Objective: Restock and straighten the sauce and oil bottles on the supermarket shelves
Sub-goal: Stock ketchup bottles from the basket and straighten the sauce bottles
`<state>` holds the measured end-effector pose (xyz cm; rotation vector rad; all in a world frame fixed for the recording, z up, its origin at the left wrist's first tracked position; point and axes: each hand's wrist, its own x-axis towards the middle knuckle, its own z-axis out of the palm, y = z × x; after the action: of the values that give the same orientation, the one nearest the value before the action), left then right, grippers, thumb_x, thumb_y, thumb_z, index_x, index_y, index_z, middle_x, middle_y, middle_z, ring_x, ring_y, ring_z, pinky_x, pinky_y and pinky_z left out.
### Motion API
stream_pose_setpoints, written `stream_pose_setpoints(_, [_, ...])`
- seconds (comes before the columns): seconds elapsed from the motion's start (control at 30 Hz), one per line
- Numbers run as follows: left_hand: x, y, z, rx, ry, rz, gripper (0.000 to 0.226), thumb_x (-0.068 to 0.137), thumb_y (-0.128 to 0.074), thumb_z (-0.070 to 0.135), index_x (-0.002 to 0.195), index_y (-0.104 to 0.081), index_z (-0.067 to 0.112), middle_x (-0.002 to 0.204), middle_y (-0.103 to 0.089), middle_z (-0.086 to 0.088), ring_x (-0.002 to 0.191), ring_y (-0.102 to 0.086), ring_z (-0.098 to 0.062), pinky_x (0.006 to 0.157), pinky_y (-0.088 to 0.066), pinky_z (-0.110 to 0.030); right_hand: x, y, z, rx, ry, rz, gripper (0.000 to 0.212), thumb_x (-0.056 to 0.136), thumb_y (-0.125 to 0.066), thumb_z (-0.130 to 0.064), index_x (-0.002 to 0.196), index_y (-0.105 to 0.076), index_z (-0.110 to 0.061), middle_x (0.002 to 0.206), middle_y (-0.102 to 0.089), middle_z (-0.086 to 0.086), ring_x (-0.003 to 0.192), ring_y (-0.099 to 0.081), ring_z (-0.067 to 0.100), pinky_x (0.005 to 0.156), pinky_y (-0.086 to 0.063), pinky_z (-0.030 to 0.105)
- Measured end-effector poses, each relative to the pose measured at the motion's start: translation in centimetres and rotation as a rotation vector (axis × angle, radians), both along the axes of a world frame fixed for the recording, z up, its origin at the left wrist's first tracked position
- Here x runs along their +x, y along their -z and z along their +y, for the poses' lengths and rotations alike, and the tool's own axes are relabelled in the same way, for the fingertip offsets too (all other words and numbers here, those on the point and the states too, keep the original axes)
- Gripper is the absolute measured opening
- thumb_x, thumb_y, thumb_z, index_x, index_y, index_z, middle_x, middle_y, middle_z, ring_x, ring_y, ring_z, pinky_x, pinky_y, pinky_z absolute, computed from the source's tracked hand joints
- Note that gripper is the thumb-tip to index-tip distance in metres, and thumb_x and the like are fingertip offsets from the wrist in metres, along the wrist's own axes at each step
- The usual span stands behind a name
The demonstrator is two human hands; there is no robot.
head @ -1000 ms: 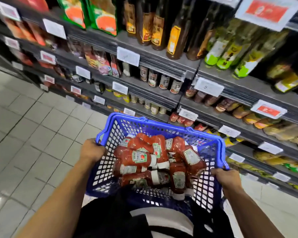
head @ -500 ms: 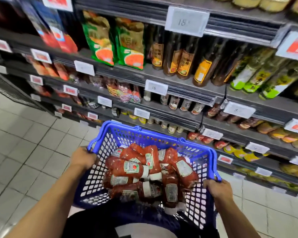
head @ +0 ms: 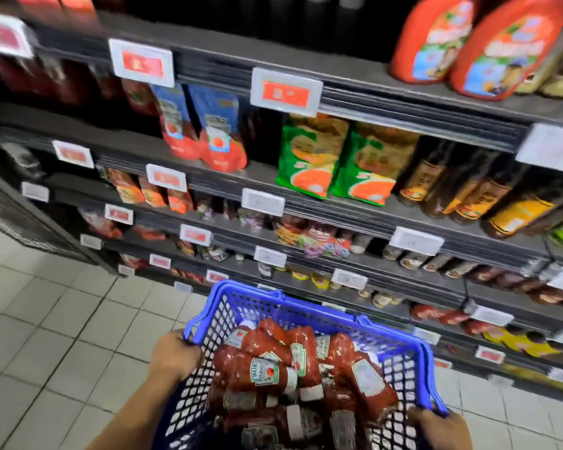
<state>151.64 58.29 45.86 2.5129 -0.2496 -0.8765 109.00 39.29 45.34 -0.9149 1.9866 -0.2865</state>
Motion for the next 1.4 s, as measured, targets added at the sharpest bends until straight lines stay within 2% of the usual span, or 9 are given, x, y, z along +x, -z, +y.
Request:
stream_pose_setpoints(0.1, [5.5, 0.2, 1.3, 0.021, 0.044, 0.011, 0.012, 0.068, -0.074, 0.008, 0.061, -0.065, 0.012, 0.052, -0.062, -0.001, 0.059, -0.062, -0.026, 0.060, -0.045, -0.030, 5.7, -0.6, 2.6, -0.118, 0.129, 0.008, 0.031, 0.039, -0.073, -0.015, 0.058, -0.068, 0.010, 0.042, -0.059, 0.019, 0.048, -0.062, 0.035, 0.071, -0.048, 0.063])
stream_pose_setpoints(0.23, [10.8, 0.2, 3.2, 0.077, 0.092, -0.014, 0.012, 0.065, -0.076, 0.004, 0.062, -0.065, 0.010, 0.049, -0.062, -0.003, 0.062, -0.066, -0.030, 0.054, -0.043, -0.028, 9.9, -1.1, 4.5, 0.062, -0.009, -0.020, 0.023, 0.043, -0.078, -0.022, 0.061, -0.074, -0.009, 0.051, -0.068, 0.002, 0.056, -0.068, 0.020, 0.057, -0.050, 0.031])
stream_pose_setpoints(0.4, [14.2, 1.4, 5.3, 0.174, 0.086, -0.046, 0.016, 0.069, -0.080, 0.007, 0.080, -0.070, 0.005, 0.082, -0.071, -0.026, 0.086, -0.071, -0.039, 0.072, -0.054, -0.040, 13.6, 2.8, 7.0, 0.068, -0.071, 0.078, 0.017, 0.058, -0.081, -0.013, 0.055, -0.067, -0.005, 0.039, -0.057, 0.000, 0.053, -0.060, 0.026, 0.054, -0.048, 0.035])
stream_pose_setpoints(0.47, [15.4, 2.6, 6.3, 0.182, 0.068, -0.061, 0.017, 0.071, -0.081, 0.009, 0.085, -0.073, 0.004, 0.081, -0.071, -0.024, 0.084, -0.070, -0.037, 0.070, -0.053, -0.037, 15.0, 4.8, 7.1, 0.079, -0.103, 0.112, 0.018, 0.065, -0.079, -0.009, 0.055, -0.065, -0.005, 0.038, -0.056, 0.000, 0.050, -0.057, 0.026, 0.056, -0.050, 0.038])
stream_pose_setpoints(0.57, [17.1, 4.5, 7.7, 0.178, 0.019, -0.048, 0.015, 0.070, -0.082, 0.007, 0.081, -0.073, 0.002, 0.076, -0.069, -0.025, 0.071, -0.066, -0.034, 0.065, -0.047, -0.035, 16.9, 7.4, 7.8, 0.083, -0.109, 0.128, 0.018, 0.049, -0.074, -0.022, 0.056, -0.067, -0.008, 0.043, -0.058, 0.002, 0.051, -0.059, 0.027, 0.060, -0.054, 0.043])
stream_pose_setpoints(0.77, [20.8, 9.6, 9.2, 0.133, 0.006, -0.005, 0.024, 0.049, -0.076, 0.023, 0.065, -0.065, 0.009, 0.060, -0.063, -0.010, 0.055, -0.057, -0.026, 0.055, -0.045, -0.035, 20.6, 11.7, 10.5, 0.087, -0.031, 0.159, 0.029, 0.041, -0.069, -0.033, 0.065, -0.073, -0.017, 0.044, -0.062, -0.003, 0.042, -0.058, 0.019, 0.046, -0.047, 0.029])
stream_pose_setpoints(1.03, [25.3, 24.1, 10.3, 0.180, 0.064, -0.026, 0.022, 0.050, -0.077, 0.024, 0.064, -0.064, 0.015, 0.056, -0.061, -0.001, 0.058, -0.060, -0.026, 0.051, -0.038, -0.029, 25.6, 22.6, 11.0, 0.097, -0.011, 0.167, 0.011, 0.064, -0.079, -0.008, 0.068, -0.068, -0.006, 0.038, -0.055, -0.008, 0.032, -0.049, 0.007, 0.032, -0.037, 0.019])
stream_pose_setpoints(1.23, [26.1, 38.3, 9.8, 0.204, 0.061, -0.019, 0.028, 0.059, -0.084, 0.014, 0.059, -0.057, 0.019, 0.056, -0.056, 0.004, 0.060, -0.059, -0.026, 0.052, -0.036, -0.029, 26.7, 35.9, 9.0, 0.145, -0.094, 0.241, 0.017, 0.064, -0.084, -0.013, 0.076, -0.072, -0.009, 0.058, -0.062, 0.001, 0.051, -0.054, 0.018, 0.053, -0.045, 0.026])
stream_pose_setpoints(1.4, [25.3, 48.6, 8.9, 0.207, 0.135, -0.032, 0.020, 0.060, -0.081, 0.013, 0.064, -0.062, 0.014, 0.063, -0.063, -0.008, 0.069, -0.066, -0.030, 0.055, -0.041, -0.033, 25.6, 45.5, 9.0, 0.185, -0.094, 0.180, 0.022, 0.071, -0.082, 0.000, 0.091, -0.075, -0.002, 0.056, -0.061, 0.002, 0.046, -0.055, 0.014, 0.042, -0.049, 0.022])
